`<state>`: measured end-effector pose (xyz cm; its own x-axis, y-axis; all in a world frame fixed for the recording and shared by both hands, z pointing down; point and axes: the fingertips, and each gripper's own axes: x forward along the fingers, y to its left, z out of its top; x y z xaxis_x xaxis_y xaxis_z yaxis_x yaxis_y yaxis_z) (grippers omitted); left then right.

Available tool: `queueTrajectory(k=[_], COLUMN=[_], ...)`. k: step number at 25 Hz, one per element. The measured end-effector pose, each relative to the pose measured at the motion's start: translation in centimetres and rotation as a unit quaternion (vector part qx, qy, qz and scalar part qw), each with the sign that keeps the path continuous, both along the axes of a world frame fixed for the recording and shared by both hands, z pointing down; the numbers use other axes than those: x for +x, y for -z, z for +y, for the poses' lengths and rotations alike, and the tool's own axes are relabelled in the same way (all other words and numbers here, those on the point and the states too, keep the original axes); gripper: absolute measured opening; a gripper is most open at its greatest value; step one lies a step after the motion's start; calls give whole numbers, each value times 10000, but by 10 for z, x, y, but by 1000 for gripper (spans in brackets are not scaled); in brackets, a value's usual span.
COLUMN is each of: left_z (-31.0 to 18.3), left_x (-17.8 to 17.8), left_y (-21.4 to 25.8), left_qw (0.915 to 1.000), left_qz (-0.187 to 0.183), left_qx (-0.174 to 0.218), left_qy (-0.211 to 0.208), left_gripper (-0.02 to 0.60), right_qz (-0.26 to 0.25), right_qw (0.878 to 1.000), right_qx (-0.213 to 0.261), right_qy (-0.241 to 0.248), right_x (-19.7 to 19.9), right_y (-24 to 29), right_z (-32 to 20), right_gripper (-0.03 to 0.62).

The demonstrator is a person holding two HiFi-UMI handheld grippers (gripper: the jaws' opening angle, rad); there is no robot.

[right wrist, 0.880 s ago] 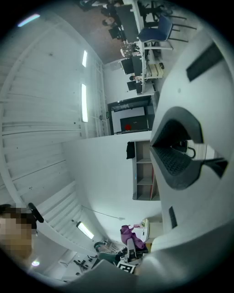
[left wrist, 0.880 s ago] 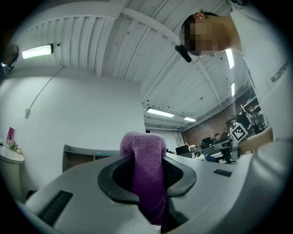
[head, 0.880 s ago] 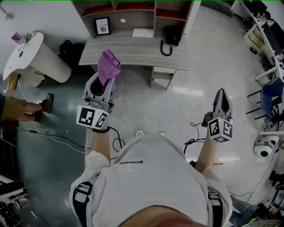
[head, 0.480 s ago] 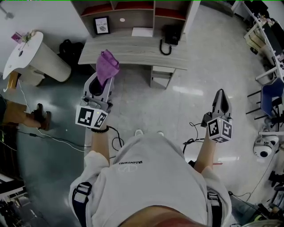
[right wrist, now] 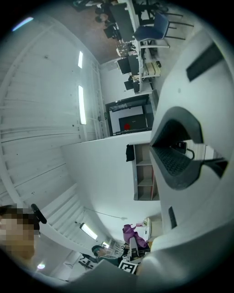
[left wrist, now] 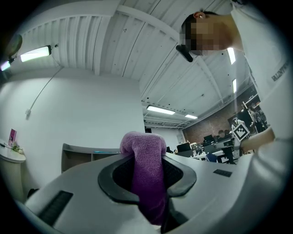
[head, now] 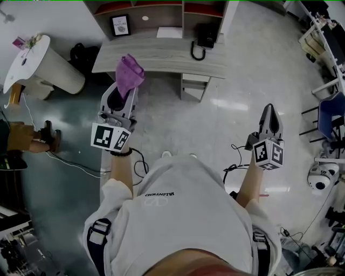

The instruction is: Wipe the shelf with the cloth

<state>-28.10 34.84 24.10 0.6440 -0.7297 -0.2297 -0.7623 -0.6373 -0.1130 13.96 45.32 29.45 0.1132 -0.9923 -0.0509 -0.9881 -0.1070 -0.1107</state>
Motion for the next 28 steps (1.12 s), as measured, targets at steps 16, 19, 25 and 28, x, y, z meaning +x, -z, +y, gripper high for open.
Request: queueTrajectory(k=[16,19,25,28], left_z=[11,3,-25,-45], left_x=[30,29,32,39], left_y=[-15,-17,-17,-17], left_qw=[9998,9998,9999,10000], left_qz=[0,-23,-10,28], left_qx=[-130,-121,-68,-79], left_qy=[139,142,109,6], left_gripper=[103,103,103,103], right_qz=[-29,-14,74,79], right_qw=[9996,9996,9996,9997], right_qx=[-181,-185,-162,-164], right_qy=[220,235,227,160], right_x=[28,26,22,25], right_y=[-20,-22,-19,-17], right_z=[-5,-11,-32,-49], right_gripper=[0,0,0,0])
